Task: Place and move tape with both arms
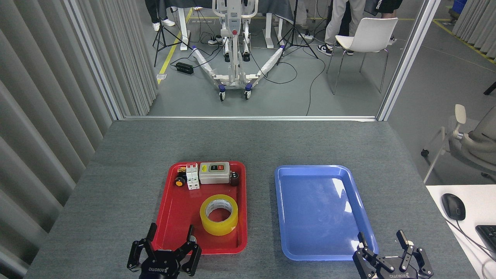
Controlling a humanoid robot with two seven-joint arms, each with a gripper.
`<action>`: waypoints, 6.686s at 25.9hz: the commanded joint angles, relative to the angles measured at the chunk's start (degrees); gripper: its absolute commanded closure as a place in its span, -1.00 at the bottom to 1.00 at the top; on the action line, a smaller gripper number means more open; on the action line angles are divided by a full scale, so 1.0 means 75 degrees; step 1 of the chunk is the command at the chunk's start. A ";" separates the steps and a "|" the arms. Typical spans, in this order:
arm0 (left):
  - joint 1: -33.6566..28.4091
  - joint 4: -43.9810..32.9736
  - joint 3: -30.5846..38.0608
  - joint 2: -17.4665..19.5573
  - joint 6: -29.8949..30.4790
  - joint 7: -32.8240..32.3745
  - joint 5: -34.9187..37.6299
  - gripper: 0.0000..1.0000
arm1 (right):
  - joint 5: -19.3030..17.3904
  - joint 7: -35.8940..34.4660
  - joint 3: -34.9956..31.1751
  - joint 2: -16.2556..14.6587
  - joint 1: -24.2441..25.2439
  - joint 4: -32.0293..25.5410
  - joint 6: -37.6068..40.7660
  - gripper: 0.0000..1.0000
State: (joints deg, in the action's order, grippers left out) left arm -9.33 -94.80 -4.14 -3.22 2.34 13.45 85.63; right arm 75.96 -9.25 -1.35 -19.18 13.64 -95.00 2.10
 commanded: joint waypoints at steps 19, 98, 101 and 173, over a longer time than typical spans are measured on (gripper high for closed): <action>0.1057 0.0850 -0.0421 -0.0156 -0.0031 -0.0117 0.0032 -0.99 | 0.0408 0.0214 -0.0278 0.0471 0.0138 -0.0295 -0.0069 -1.00; 0.5733 0.5726 -0.1101 0.0231 -0.0746 -0.7359 -0.1527 -0.99 | 0.0455 0.0190 -0.0242 0.0659 0.0068 0.0092 -0.0280 -1.00; 0.5733 0.5726 -0.1101 0.0231 -0.0746 -0.7723 -0.1550 -0.99 | 0.0455 0.0202 -0.0231 0.0659 0.0079 0.0092 -0.0268 -1.00; 0.4233 0.4354 0.1653 0.0734 0.3671 -0.7769 -0.7702 0.68 | 0.0455 0.0214 -0.0371 0.0670 -0.1268 0.0233 0.0318 -1.00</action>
State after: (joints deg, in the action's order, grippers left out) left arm 24.85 -65.75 6.61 -2.60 19.97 -41.80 44.74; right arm 79.45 -7.69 -4.11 -13.78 6.50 -93.18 0.72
